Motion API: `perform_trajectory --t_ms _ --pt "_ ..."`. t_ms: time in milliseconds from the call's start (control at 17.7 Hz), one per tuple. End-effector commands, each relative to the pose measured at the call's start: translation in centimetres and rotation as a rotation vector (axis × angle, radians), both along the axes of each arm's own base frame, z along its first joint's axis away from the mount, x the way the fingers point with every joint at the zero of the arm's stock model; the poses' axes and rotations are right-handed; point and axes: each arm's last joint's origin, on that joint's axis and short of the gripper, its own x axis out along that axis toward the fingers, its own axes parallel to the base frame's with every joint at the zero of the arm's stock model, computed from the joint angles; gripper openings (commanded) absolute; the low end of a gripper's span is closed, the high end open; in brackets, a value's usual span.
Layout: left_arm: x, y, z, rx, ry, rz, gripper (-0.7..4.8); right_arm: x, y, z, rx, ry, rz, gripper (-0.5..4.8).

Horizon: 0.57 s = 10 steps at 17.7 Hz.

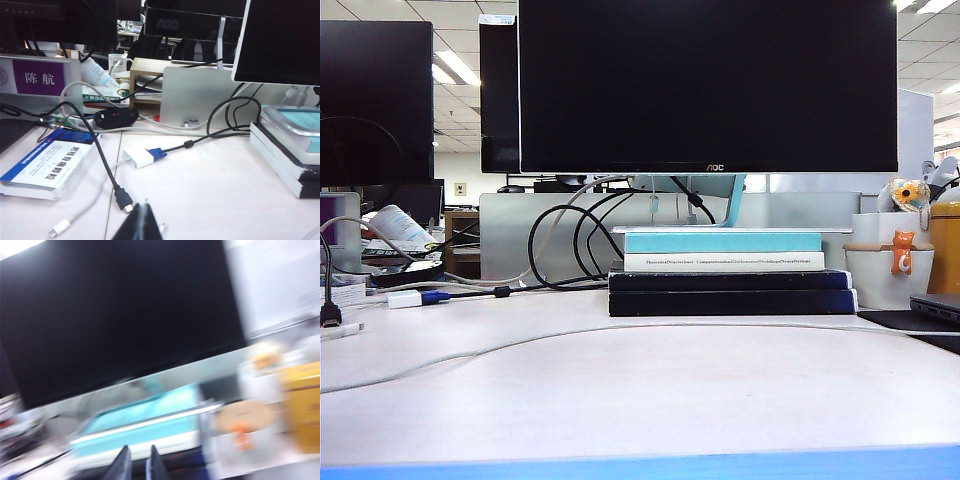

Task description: Unfold the white charging cable into a straight cable.

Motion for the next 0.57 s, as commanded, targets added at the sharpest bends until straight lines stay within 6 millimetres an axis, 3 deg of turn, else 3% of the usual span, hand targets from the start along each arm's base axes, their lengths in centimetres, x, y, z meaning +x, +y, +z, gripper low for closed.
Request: perform_trajectory --t_ms 57,170,227,340,566 --pt "0.0 0.0 0.1 0.004 -0.007 -0.004 -0.06 -0.3 -0.9 -0.6 -0.003 0.018 -0.093 0.54" --pt "0.0 0.0 0.0 0.003 0.006 -0.004 -0.06 -0.1 -0.6 -1.6 -0.008 0.129 -0.047 0.54" --pt "0.0 0.0 0.0 0.004 0.005 -0.004 -0.06 0.1 0.1 -3.5 -0.024 0.323 0.063 0.54" --pt "0.0 0.0 0.0 0.004 0.006 -0.004 -0.06 0.0 0.4 -3.6 -0.043 0.329 0.189 0.54" --pt "0.0 0.0 0.0 0.003 0.006 -0.005 -0.06 0.0 0.4 -3.6 -0.043 0.329 0.19 0.54"
